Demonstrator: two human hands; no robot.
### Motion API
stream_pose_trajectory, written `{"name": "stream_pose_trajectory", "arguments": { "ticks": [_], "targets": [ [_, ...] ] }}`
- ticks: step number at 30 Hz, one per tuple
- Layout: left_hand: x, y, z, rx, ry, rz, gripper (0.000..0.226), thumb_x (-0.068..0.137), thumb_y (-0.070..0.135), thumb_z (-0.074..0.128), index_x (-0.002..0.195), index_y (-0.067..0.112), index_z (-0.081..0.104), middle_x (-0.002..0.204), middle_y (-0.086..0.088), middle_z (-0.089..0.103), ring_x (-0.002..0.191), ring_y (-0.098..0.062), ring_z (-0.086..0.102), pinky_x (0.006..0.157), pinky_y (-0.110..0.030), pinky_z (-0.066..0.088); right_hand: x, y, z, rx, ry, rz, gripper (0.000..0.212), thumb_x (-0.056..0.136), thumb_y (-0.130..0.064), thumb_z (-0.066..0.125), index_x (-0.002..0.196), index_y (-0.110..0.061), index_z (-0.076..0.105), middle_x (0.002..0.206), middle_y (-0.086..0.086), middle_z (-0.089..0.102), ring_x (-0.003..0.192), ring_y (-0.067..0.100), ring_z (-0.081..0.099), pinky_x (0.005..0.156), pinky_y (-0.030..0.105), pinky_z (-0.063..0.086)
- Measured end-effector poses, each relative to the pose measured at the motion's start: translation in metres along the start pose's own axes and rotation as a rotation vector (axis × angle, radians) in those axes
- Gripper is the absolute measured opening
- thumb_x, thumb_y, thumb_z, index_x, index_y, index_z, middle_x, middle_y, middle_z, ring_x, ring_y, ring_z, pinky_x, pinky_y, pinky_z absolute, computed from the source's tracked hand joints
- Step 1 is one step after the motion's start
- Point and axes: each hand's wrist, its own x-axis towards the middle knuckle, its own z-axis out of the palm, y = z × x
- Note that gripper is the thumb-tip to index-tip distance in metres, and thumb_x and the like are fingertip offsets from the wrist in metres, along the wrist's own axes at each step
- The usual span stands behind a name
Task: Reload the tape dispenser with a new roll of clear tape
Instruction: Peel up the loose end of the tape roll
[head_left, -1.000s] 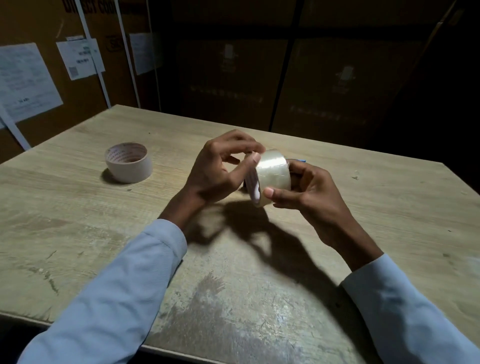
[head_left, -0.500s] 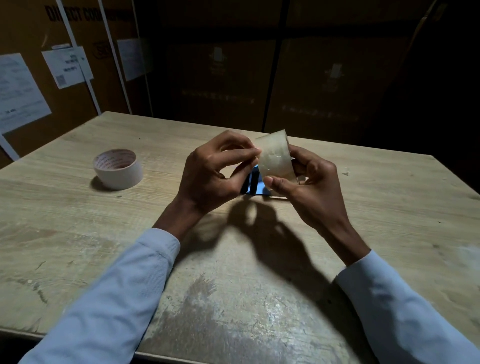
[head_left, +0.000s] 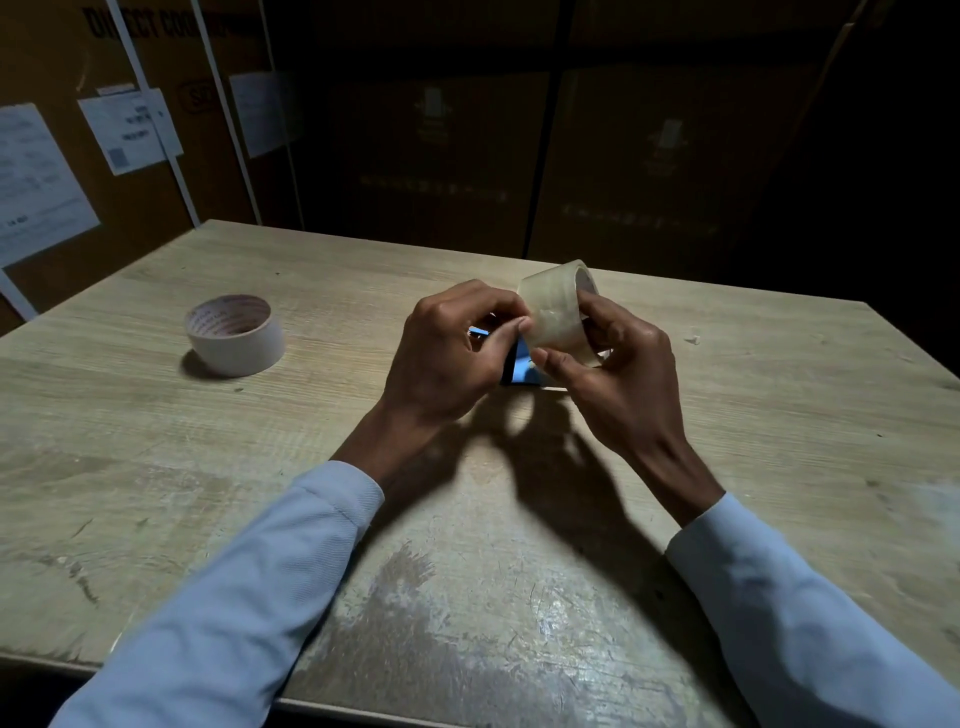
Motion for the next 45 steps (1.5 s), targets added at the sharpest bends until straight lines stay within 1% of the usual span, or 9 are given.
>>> {"name": "stream_pose_trajectory", "arguments": {
  "ticks": [7,14,20,24,30,34,38,41,45],
  "targets": [
    [0.0,0.004,0.005,-0.132,-0.015,-0.122,0.015,0.088,0.017,0.071,0.102,0.013,0.073,0.089,-0.005,0.075,0.079,-0.012,0.074,0.066,-0.037,0.062,0.0,0.003,0.002,0.004,-0.008,0.009,0.048,0.08,-0.036,0.074,0.125,-0.022,0.067,0.105,-0.004,0.076,0.091,0.012,0.072,0.069,0.044,0.059],
    [-0.001,0.006,0.008,-0.148,0.027,-0.106,0.008,0.086,0.008,0.074,0.093,0.008,0.076,0.087,-0.002,0.076,0.079,-0.013,0.073,0.069,-0.036,0.06,-0.001,0.003,0.002,0.032,-0.004,0.002,0.047,0.08,-0.03,0.072,0.125,-0.015,0.068,0.107,-0.001,0.076,0.094,0.012,0.072,0.073,0.041,0.061],
    [-0.001,0.005,0.009,-0.155,0.073,-0.117,0.012,0.087,0.01,0.074,0.098,0.007,0.074,0.089,-0.002,0.075,0.082,-0.009,0.072,0.072,-0.029,0.061,0.001,-0.001,0.002,0.038,0.016,-0.017,0.043,0.082,-0.024,0.074,0.124,-0.015,0.068,0.104,-0.002,0.076,0.091,0.009,0.072,0.07,0.04,0.061],
    [-0.002,0.002,0.008,-0.124,0.04,-0.12,0.012,0.087,0.016,0.074,0.096,0.01,0.075,0.088,-0.001,0.076,0.081,-0.011,0.073,0.071,-0.032,0.06,-0.001,-0.001,0.001,0.023,0.015,-0.011,0.04,0.083,-0.024,0.075,0.122,-0.018,0.068,0.102,-0.001,0.076,0.088,0.011,0.072,0.068,0.04,0.061],
    [-0.003,0.003,0.01,-0.129,0.047,-0.12,0.009,0.086,0.013,0.075,0.094,0.009,0.076,0.088,0.0,0.076,0.08,-0.007,0.072,0.071,-0.026,0.059,-0.002,-0.002,0.001,0.02,0.03,-0.013,0.044,0.081,-0.021,0.077,0.123,-0.025,0.066,0.102,-0.005,0.075,0.088,0.009,0.072,0.069,0.039,0.062],
    [-0.005,0.004,0.014,-0.156,0.057,-0.138,0.009,0.087,0.012,0.074,0.095,0.008,0.075,0.088,0.0,0.075,0.08,-0.009,0.072,0.072,-0.032,0.06,-0.003,-0.001,0.0,0.035,0.035,-0.018,0.043,0.082,-0.017,0.079,0.124,-0.016,0.068,0.105,-0.002,0.075,0.09,0.01,0.073,0.072,0.029,0.061],
    [-0.007,0.004,0.016,-0.178,0.061,-0.157,0.01,0.087,0.011,0.073,0.096,0.009,0.075,0.089,0.003,0.073,0.082,-0.008,0.071,0.074,-0.032,0.061,-0.004,-0.002,0.001,0.049,0.043,-0.03,0.046,0.081,-0.015,0.08,0.126,-0.016,0.067,0.108,-0.007,0.072,0.094,0.007,0.071,0.076,0.03,0.062],
    [-0.007,0.005,0.017,-0.168,0.068,-0.145,0.009,0.087,0.01,0.072,0.096,0.008,0.075,0.088,0.003,0.073,0.081,-0.009,0.071,0.073,-0.03,0.061,-0.004,-0.001,0.001,0.054,0.057,-0.035,0.047,0.081,-0.013,0.08,0.126,-0.014,0.067,0.109,-0.002,0.074,0.094,0.008,0.072,0.076,0.029,0.062],
    [-0.009,0.004,0.019,-0.147,0.071,-0.127,0.009,0.088,0.008,0.071,0.097,0.007,0.074,0.089,-0.001,0.074,0.081,-0.009,0.07,0.071,-0.024,0.059,-0.005,-0.004,0.002,0.056,0.057,-0.039,0.047,0.082,-0.014,0.08,0.125,-0.02,0.065,0.107,-0.012,0.069,0.094,0.007,0.071,0.076,0.031,0.062]
  ]
}}
